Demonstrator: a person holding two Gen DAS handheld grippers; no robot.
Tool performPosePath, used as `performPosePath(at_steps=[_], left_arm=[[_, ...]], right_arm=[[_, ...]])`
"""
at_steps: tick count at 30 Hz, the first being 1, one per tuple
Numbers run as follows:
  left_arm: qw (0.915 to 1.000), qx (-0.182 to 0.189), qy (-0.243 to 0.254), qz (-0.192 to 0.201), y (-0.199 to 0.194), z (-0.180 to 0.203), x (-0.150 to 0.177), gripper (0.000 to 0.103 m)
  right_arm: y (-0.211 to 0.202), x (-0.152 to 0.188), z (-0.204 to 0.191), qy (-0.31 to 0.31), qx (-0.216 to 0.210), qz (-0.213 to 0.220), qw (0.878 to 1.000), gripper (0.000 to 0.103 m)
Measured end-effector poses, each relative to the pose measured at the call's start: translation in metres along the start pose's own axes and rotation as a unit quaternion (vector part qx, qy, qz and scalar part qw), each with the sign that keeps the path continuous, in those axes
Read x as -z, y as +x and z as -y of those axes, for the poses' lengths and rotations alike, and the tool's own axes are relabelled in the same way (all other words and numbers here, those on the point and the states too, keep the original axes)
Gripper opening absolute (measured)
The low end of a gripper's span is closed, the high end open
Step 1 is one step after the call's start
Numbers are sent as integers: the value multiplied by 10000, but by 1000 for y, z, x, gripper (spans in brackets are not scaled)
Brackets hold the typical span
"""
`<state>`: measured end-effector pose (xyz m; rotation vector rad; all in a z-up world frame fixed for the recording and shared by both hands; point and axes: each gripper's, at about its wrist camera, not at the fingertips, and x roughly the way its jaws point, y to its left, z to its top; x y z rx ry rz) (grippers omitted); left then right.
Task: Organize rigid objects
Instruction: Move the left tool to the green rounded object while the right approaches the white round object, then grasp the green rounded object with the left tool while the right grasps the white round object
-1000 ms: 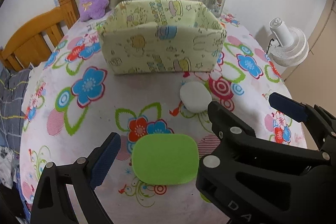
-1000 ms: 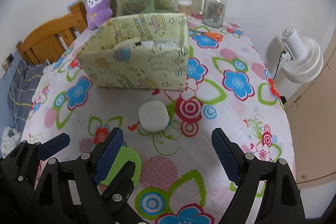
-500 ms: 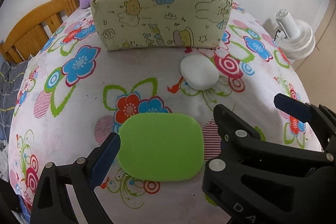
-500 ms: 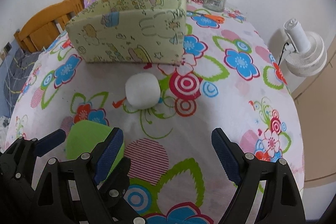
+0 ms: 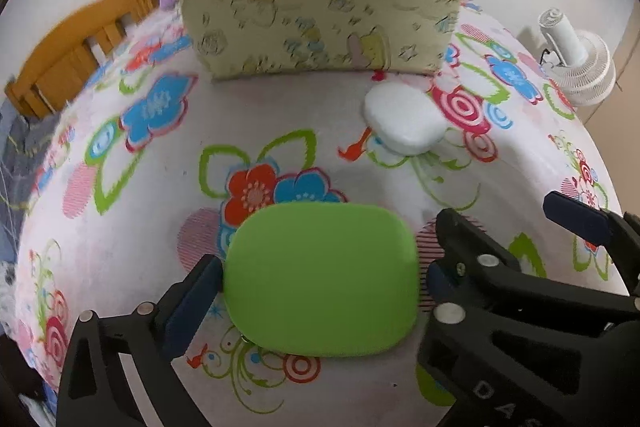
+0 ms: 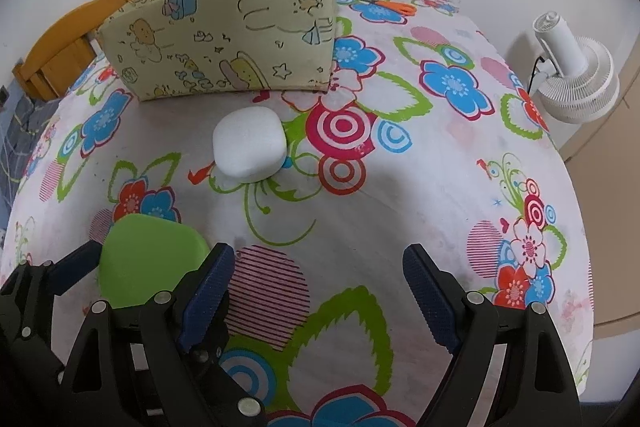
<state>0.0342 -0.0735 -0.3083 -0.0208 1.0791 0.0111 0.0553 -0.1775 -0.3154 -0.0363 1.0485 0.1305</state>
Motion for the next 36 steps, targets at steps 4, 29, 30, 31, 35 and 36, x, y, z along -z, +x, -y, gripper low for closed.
performPosePath(at_steps=[4, 29, 30, 31, 35, 36], left_arm=[[10000, -23, 42, 67, 0, -2, 0, 103], [9999, -79, 72, -60, 9, -18, -33, 95], [9999, -82, 60, -61, 10, -19, -35, 95], [9999, -88, 46, -68, 11, -20, -36, 95], [9999, -94, 12, -73, 17, -24, -44, 95], [9999, -95, 13, -69, 18, -25, -45, 95]], right_arm=[[2, -1, -4, -30, -8, -5, 10000, 88], [22, -40, -26, -163, -142, 28, 9998, 88], [24, -43, -27, -182, -145, 33, 9997, 88], [25, -45, -28, -195, -149, 28, 9997, 88], [32, -54, -31, -237, -162, 32, 9996, 88], [33, -57, -31, -238, -165, 39, 9996, 88]])
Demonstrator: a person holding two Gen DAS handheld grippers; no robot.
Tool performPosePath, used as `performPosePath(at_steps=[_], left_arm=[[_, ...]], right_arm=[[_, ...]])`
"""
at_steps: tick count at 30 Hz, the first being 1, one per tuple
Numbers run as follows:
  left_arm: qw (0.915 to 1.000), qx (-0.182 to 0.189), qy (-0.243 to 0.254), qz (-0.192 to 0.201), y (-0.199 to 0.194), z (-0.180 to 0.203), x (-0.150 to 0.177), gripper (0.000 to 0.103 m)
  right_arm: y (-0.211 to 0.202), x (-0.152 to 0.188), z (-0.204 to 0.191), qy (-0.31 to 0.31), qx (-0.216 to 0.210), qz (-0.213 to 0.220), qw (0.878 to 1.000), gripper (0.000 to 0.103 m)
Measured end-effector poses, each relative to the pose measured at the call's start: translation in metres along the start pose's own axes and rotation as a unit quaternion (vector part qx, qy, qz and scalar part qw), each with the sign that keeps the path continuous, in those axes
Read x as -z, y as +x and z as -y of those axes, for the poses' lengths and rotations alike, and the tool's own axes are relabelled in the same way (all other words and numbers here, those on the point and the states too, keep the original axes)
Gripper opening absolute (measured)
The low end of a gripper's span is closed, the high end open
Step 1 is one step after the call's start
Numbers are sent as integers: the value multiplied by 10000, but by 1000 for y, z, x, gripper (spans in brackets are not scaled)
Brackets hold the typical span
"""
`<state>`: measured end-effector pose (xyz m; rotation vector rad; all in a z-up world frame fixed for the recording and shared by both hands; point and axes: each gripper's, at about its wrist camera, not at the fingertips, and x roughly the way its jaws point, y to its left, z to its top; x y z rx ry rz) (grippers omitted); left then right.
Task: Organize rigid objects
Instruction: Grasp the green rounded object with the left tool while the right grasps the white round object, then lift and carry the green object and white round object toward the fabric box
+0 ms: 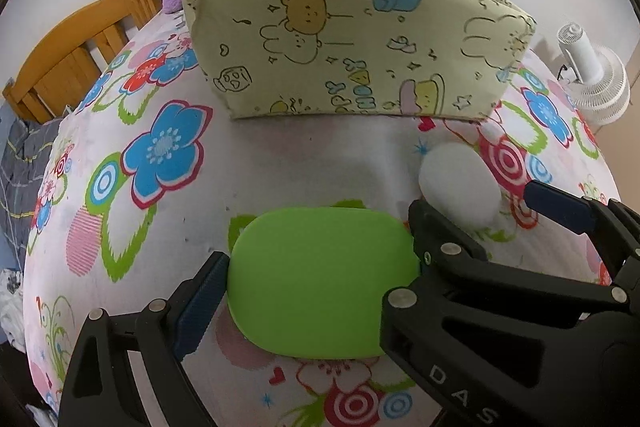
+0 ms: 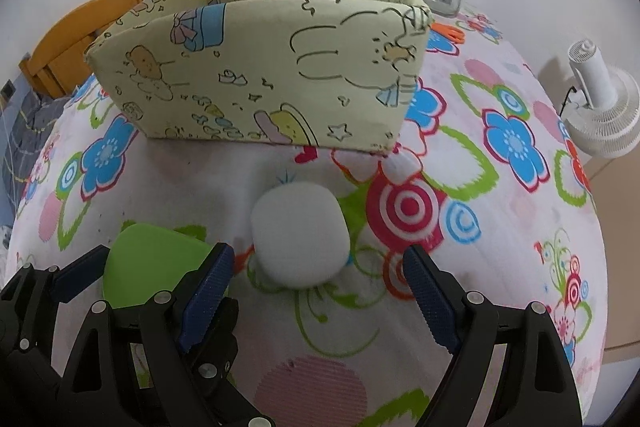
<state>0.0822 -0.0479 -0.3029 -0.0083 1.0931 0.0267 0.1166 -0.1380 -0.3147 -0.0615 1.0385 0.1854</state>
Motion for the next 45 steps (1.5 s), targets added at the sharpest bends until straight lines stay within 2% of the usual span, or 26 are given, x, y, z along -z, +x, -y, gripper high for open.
performPosePath(at_steps=[3, 6, 9, 11, 23, 45], left_arm=[[10000, -11, 15, -19, 3, 0, -5, 95], [10000, -11, -1, -25, 5, 0, -9, 95], [10000, 24, -63, -64, 7, 0, -9, 95], [9999, 30, -83, -64, 7, 0, -8, 95], [10000, 69, -16, -36, -2, -1, -8, 95], [9995, 78, 55, 294, -57, 5, -5, 95]], right_arm=[[4, -6, 1, -5, -17, 8, 10000, 87], [8, -11, 1, -39, -66, -26, 10000, 79], [14, -15, 0, -166, -48, -99, 9998, 64], [14, -17, -1, -250, -35, -95, 9996, 50], [2, -12, -2, -79, -21, -179, 9998, 50], [-58, -2, -4, 211, -37, 122, 9997, 50]])
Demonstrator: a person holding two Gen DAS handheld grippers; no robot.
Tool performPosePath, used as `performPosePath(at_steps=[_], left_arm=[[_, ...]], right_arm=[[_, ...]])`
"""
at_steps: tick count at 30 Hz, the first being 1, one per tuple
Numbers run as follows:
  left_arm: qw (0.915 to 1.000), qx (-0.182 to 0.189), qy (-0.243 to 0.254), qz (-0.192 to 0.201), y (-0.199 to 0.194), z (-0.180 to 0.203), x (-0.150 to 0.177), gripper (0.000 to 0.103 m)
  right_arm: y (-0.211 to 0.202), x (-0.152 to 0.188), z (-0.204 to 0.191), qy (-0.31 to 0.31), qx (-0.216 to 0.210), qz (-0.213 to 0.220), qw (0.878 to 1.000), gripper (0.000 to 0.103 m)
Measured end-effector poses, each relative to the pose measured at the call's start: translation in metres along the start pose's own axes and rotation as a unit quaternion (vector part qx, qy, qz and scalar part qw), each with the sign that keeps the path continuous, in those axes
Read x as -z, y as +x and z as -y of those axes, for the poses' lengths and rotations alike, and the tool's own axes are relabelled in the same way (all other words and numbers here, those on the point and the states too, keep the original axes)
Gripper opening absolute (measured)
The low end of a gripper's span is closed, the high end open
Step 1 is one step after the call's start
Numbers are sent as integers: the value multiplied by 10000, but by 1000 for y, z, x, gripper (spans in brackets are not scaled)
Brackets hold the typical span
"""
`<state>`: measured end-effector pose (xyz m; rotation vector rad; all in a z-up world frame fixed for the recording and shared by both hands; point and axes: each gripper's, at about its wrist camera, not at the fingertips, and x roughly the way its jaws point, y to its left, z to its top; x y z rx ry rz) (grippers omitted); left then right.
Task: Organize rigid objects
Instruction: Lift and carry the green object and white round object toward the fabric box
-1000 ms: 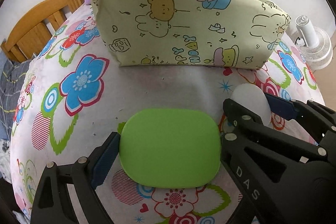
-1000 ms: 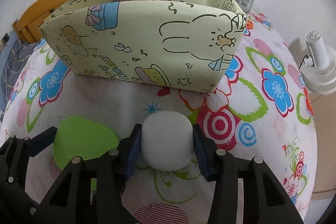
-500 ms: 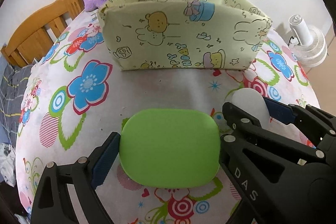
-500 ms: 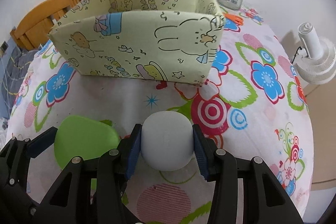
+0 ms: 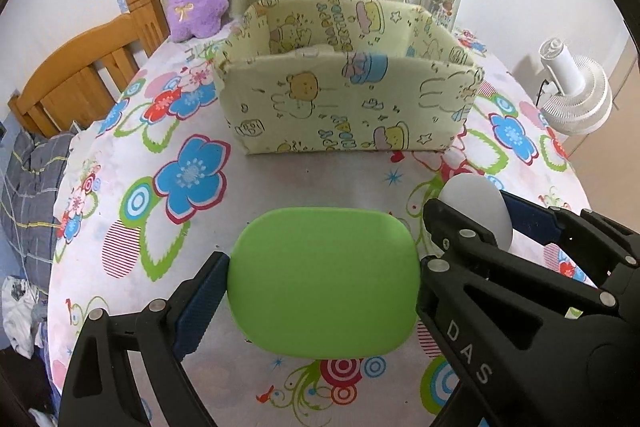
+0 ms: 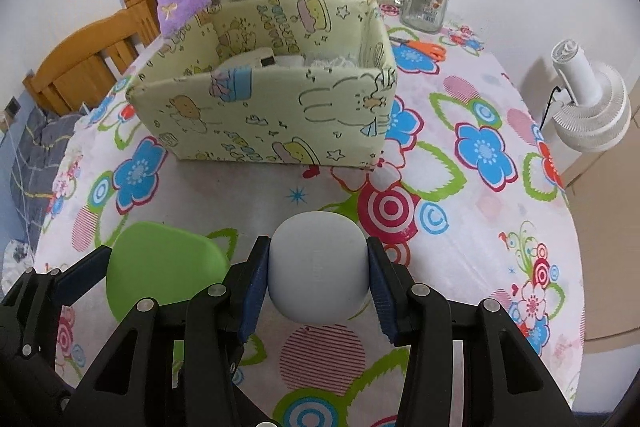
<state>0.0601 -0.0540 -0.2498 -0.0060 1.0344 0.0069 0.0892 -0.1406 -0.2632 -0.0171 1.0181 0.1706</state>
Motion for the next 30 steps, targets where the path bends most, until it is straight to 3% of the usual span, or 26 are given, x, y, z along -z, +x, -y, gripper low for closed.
performPosePath(at_steps=[30], left_arm=[[9993, 69, 188, 319, -74, 3, -25, 95]], right_arm=[[-80, -18, 1, 329, 100, 309, 9989, 50]])
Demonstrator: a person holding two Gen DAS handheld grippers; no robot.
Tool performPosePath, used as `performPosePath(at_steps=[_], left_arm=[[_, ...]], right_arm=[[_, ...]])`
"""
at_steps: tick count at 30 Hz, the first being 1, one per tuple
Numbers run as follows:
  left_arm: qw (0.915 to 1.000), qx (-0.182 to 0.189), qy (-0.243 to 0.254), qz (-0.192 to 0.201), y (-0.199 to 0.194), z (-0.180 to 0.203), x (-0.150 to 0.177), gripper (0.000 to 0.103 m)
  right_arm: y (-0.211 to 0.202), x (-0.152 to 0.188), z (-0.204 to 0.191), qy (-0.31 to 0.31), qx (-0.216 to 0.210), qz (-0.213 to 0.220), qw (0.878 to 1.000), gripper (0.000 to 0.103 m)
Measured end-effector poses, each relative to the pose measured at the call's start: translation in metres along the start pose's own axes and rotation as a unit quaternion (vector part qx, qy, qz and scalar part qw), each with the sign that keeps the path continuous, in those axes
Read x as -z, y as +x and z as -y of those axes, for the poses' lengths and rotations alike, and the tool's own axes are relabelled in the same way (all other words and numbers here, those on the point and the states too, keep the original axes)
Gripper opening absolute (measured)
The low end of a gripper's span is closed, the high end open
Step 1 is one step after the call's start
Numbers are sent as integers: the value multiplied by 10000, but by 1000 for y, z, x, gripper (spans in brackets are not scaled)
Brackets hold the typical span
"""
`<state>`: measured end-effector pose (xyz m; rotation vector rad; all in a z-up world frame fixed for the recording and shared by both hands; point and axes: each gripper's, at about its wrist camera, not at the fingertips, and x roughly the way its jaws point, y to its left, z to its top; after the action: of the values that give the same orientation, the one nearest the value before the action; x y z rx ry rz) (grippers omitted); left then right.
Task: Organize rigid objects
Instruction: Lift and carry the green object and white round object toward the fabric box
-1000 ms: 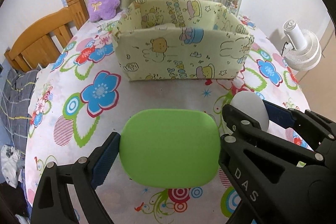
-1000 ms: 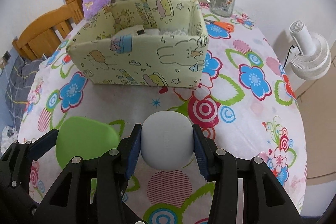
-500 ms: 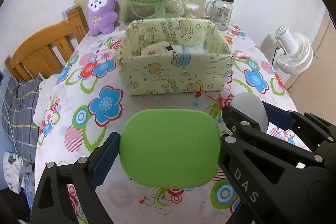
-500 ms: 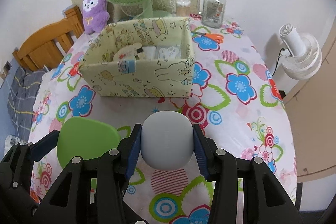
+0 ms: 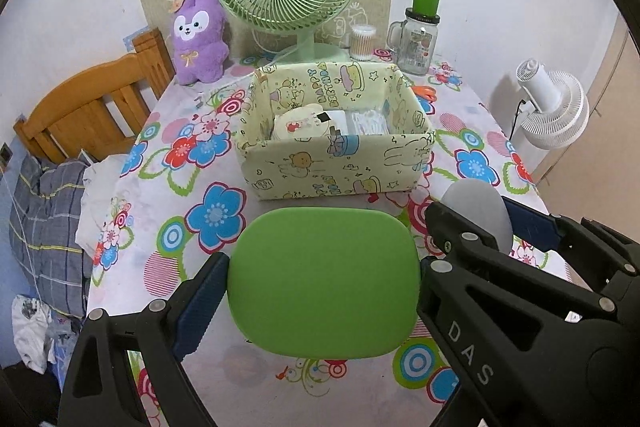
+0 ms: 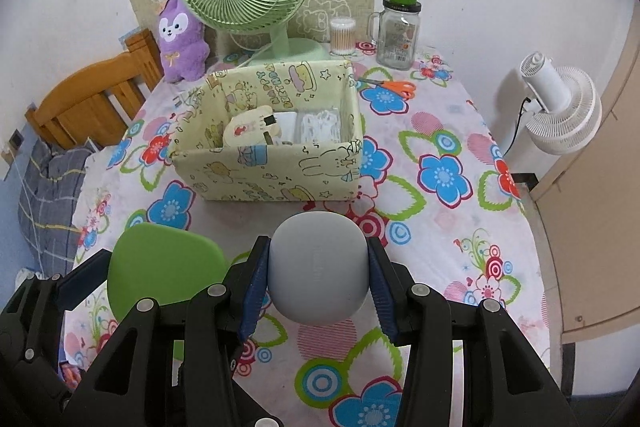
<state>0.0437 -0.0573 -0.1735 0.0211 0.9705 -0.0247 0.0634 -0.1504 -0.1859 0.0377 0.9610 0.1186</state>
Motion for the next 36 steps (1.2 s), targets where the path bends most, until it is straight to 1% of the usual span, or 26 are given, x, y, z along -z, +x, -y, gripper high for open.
performPosePath(at_steps=[9, 19, 36], left_arm=[[9999, -12, 80, 117, -14, 0, -12, 95], [9997, -2, 72, 239, -19, -3, -26, 95], [9998, 39, 82, 189, -2, -11, -64, 95]], right_arm=[[-16, -11, -1, 72, -6, 122, 9999, 50], [-22, -28, -5, 51, 35, 244, 9997, 50], [-3, -66, -9, -26, 55, 212, 9998, 50]])
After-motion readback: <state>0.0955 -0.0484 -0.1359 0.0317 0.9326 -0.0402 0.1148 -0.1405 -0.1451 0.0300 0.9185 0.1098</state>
